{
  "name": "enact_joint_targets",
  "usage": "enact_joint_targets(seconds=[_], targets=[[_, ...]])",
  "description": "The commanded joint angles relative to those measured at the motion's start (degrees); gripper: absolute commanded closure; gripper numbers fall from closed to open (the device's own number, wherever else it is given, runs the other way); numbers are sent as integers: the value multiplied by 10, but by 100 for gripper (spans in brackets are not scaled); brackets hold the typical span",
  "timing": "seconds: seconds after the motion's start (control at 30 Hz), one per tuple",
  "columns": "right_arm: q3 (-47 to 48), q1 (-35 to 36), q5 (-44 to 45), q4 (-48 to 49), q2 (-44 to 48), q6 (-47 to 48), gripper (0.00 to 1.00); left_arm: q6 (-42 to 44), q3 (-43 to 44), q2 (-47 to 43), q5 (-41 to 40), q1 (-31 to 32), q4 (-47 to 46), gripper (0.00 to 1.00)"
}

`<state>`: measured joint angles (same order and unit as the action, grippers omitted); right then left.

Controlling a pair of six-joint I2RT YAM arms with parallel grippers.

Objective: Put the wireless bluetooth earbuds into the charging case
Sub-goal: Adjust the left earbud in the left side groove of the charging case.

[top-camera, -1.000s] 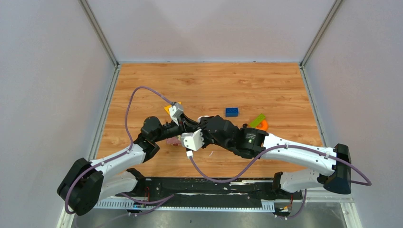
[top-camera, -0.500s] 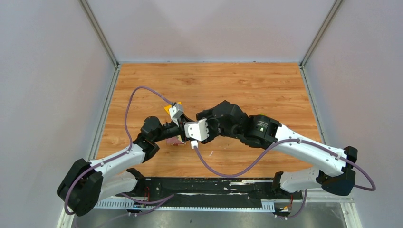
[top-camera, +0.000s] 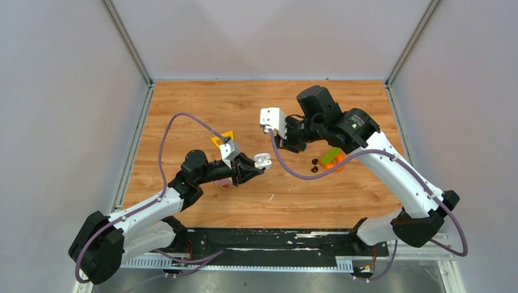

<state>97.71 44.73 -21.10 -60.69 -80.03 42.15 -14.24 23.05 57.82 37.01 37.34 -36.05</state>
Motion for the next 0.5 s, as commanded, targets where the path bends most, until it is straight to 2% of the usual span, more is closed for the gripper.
enact_joint_targets(seconds=[0.0,0.07,0.17,0.33,0.47], targets=[[9,8,-55,-50,14,23,76,94,24,-28,-13,18,71,100],[13,15,-75,-68,20,57,83,100,25,-27,-14,23,77,100],[-19,46,-62,-78,39,119,87,103,29,-22,-11,25,81,100],[-117,111,12,-21,82,225,87,107,26,-25,-10,27,79,100],[-119,119,-3,-5,64,225,86,117,24,-30,-10,31,82,100]])
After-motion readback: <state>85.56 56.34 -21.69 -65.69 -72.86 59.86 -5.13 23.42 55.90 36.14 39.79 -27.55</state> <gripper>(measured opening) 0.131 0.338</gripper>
